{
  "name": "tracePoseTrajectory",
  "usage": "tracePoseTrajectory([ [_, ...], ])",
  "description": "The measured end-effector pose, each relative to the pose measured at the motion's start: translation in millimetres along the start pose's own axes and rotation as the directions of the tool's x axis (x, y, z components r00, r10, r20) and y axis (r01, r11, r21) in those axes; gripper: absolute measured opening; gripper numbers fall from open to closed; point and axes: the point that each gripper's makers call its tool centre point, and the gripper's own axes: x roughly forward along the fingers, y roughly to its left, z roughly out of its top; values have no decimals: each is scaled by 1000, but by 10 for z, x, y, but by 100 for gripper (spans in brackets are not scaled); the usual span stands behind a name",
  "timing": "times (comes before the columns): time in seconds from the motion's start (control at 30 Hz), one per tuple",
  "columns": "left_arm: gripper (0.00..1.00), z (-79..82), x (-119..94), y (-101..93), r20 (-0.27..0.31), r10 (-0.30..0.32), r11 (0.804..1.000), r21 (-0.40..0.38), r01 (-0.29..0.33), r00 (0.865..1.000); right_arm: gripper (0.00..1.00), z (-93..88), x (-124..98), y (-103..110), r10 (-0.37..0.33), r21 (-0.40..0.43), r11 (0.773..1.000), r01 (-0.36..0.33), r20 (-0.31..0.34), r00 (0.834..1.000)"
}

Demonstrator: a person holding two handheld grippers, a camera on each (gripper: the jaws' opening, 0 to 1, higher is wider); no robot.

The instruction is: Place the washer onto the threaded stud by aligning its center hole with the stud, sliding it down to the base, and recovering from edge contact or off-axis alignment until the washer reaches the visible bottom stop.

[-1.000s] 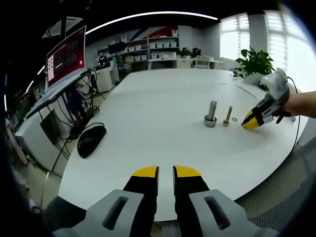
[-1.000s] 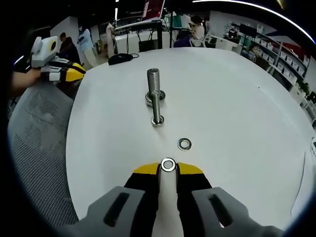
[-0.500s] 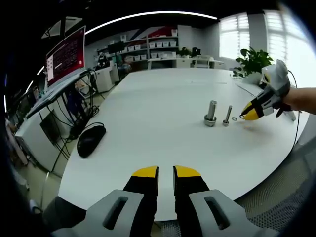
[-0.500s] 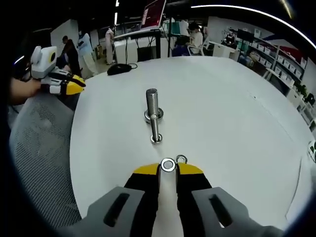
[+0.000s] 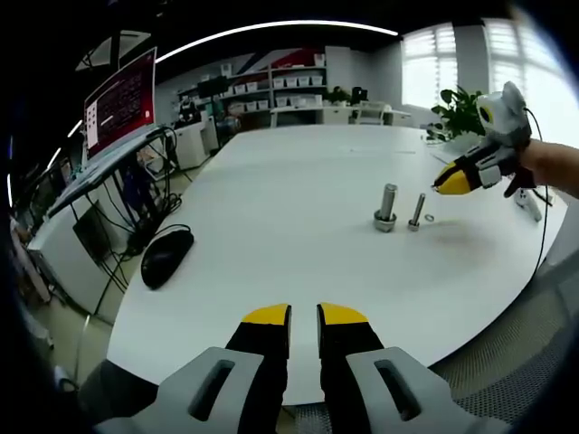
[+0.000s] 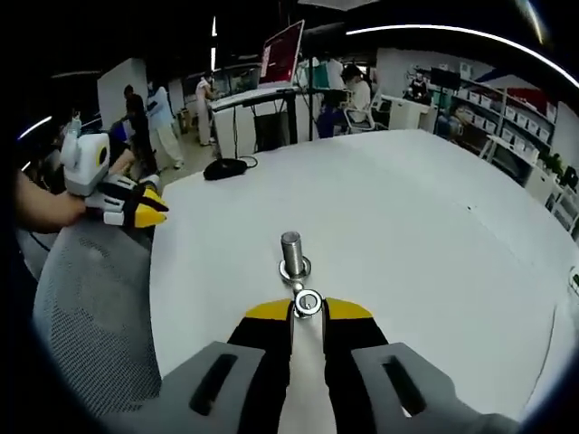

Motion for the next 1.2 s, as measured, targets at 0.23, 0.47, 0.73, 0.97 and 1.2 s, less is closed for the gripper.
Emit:
tracePoseTrajectory([
  [0.23,9,1,-2,2,0,1,1000,0,-1,1000,13,26,96,32,13,-31,999,-13,-17,1000],
  [0.47,9,2,-4,5,1,3,1000,-2,-3,1000,13,-32,198,42,15,-72,997,-18,-48,999],
  [0.73,9,1,-4,8,2,3,1000,-3,-3,1000,13,-46,234,60,13,-81,997,-18,-63,998],
  [0.97,9,-3,-3,8,-1,4,1000,-2,-4,1000,13,-120,278,46,15,-73,997,-21,-79,997],
  [1.2,9,-2,-2,11,1,5,1000,-2,-5,1000,13,-187,342,70,22,-69,997,-29,-97,995],
])
